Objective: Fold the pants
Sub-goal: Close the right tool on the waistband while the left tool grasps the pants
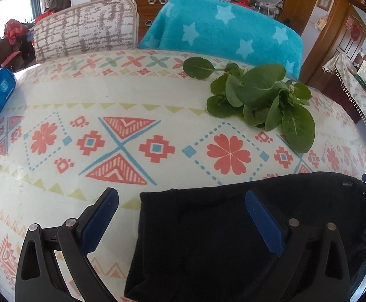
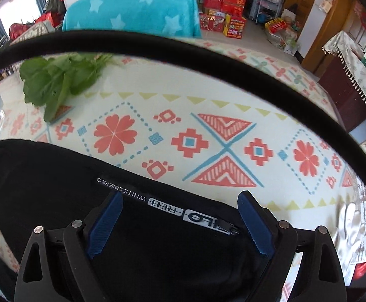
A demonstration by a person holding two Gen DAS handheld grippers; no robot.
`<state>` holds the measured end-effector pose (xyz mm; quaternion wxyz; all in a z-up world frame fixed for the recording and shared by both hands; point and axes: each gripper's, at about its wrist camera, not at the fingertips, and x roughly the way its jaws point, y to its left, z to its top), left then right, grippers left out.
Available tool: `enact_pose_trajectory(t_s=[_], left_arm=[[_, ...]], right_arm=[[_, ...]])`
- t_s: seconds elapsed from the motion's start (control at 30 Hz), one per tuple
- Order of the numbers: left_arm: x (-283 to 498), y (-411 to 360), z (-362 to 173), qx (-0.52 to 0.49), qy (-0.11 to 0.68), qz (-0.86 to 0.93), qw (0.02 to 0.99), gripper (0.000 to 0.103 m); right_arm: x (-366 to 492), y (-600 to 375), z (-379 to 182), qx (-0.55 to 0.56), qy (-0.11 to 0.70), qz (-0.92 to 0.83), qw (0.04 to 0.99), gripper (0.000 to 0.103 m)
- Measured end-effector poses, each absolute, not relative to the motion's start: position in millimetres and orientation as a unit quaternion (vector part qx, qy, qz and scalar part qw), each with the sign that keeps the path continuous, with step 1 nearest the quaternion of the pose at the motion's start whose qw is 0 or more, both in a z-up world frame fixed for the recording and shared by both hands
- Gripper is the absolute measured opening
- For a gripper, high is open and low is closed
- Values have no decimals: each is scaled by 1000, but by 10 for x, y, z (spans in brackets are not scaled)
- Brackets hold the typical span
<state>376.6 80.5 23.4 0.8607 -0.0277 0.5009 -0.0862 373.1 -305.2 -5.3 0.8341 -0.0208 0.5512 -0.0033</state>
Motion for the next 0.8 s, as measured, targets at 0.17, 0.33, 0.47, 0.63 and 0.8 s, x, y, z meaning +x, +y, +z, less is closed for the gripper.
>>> enact_pose_trajectory(t_s=[0.17,0.33,0.47,0.63,0.8], left_arm=[[3791,771,74,-33,513,-93,853,101],[3788,688,36,-11,502,-86,861,100],[3765,552,82,35,492,-87,865,55],[3767,445,156,35,506,-115,854,16],[3697,452,231,28,500,-118,858,15]], right_arm=[[3791,-3100,-133,-11,549,3,836,95],[3829,-3103,-165,-2,543,11,839,95],[3759,-3100,-133,6,532,27,846,84],[3779,-2901,-58,-5,531,54,846,29],[3765,-2949,1,23,534,55,843,6]])
